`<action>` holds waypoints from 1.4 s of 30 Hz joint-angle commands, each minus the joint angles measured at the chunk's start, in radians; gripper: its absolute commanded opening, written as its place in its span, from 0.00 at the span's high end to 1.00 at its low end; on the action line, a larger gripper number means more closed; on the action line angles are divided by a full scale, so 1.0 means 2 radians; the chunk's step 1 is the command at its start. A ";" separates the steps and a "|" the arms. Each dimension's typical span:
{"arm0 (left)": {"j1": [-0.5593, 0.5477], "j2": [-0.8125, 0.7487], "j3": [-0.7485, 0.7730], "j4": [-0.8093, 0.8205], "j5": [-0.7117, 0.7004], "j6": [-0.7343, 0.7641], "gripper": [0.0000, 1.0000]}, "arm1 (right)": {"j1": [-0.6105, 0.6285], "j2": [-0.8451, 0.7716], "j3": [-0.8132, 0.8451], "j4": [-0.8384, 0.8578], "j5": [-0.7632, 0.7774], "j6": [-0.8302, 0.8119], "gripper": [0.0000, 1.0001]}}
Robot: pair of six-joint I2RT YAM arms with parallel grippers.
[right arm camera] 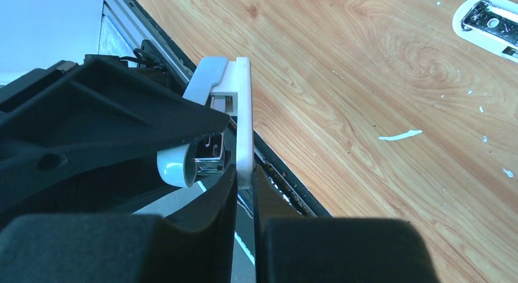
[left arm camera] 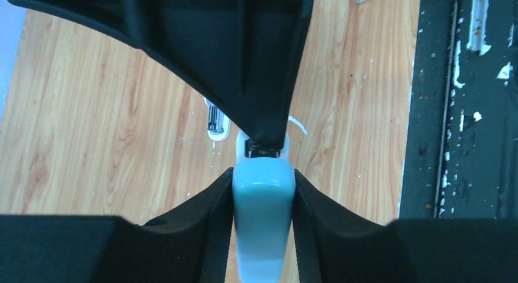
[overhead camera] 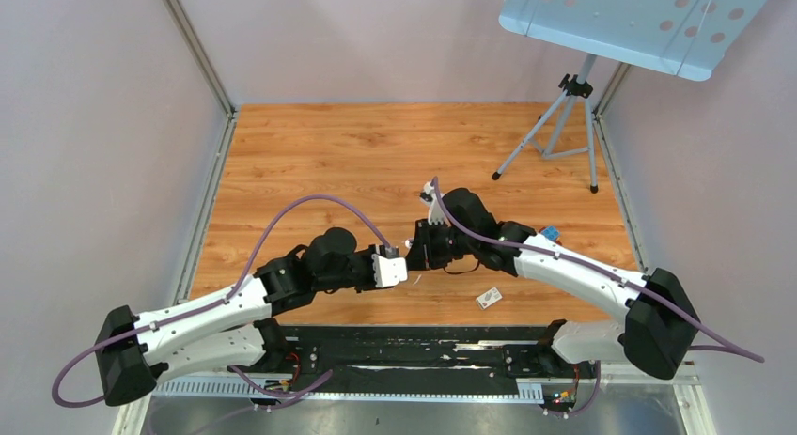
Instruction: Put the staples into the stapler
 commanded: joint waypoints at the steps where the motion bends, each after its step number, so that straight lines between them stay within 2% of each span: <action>1: -0.004 -0.015 -0.001 0.028 -0.019 -0.004 0.68 | -0.005 -0.014 0.003 -0.003 -0.011 -0.006 1.00; 5: -0.005 -0.038 -0.001 0.022 -0.027 -0.010 0.91 | -0.009 -0.017 -0.006 -0.004 -0.003 -0.022 1.00; 8: -0.005 -0.058 -0.001 0.011 -0.034 -0.015 1.00 | -0.016 -0.021 -0.018 0.002 0.000 -0.035 1.00; 21: -0.002 -0.129 0.002 -0.001 -0.057 -0.044 1.00 | -0.078 -0.030 -0.099 0.078 -0.060 -0.056 1.00; 24: 0.011 -0.140 0.003 0.022 -0.093 -0.081 1.00 | -0.097 -0.030 -0.125 0.114 -0.089 -0.049 1.00; 31: 0.063 -0.192 -0.030 0.083 -0.058 -0.121 1.00 | -0.131 -0.058 -0.167 0.179 -0.144 -0.014 1.00; 39: 0.070 -0.238 -0.093 0.203 -0.071 -0.177 1.00 | -0.159 -0.083 -0.204 0.269 -0.192 0.061 1.00; 42: 0.070 -0.238 -0.099 0.223 -0.057 -0.187 1.00 | -0.162 -0.095 -0.199 0.259 -0.193 0.056 1.00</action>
